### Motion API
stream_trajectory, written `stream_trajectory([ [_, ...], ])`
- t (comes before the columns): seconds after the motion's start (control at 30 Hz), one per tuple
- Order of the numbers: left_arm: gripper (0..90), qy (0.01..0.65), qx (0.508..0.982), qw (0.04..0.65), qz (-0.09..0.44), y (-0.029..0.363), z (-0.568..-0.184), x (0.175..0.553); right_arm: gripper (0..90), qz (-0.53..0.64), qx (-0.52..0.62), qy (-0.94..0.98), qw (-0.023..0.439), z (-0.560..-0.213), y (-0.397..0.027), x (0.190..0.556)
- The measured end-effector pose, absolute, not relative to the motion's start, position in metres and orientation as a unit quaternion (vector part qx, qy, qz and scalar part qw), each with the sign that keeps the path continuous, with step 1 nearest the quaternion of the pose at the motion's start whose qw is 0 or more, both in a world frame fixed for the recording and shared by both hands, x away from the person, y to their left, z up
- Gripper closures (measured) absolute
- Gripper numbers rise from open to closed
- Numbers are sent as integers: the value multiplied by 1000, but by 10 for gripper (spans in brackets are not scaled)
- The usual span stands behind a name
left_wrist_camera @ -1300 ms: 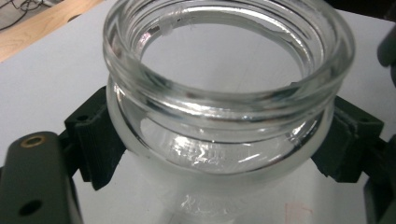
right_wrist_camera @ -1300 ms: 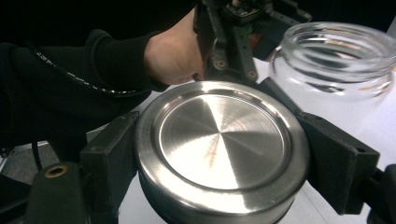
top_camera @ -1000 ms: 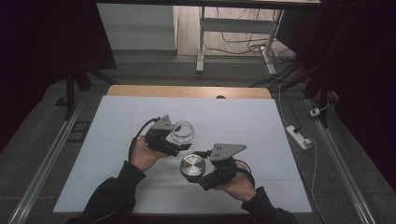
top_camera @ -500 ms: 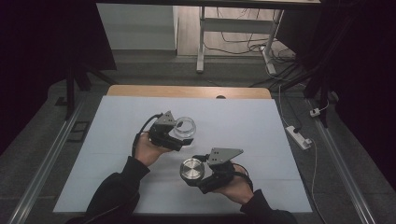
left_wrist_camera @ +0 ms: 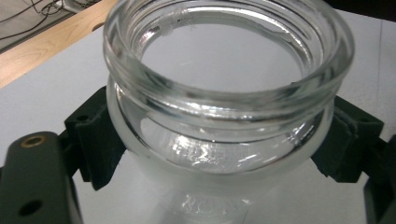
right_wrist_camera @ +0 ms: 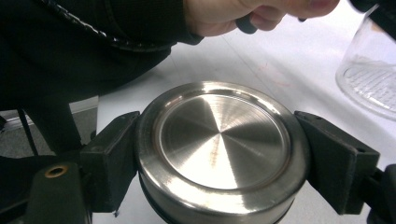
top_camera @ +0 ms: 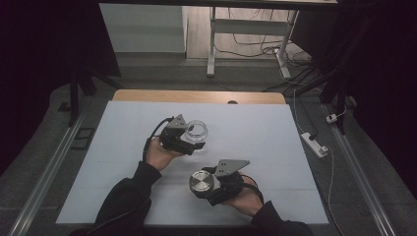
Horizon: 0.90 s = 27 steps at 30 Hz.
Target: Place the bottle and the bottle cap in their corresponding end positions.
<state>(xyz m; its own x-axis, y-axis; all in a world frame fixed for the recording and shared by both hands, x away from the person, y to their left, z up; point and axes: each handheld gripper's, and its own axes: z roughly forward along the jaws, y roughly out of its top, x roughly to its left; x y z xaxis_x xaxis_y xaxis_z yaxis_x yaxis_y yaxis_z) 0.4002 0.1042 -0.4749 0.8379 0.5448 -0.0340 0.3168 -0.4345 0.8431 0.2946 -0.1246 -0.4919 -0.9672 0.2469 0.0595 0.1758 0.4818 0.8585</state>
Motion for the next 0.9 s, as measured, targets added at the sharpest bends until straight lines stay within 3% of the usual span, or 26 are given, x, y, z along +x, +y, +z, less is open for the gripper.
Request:
stream_trajectory([
  [0.9, 159, 278, 835, 456, 138, 100, -499, 421, 183, 454, 123, 881, 51, -529, -109, 306],
])
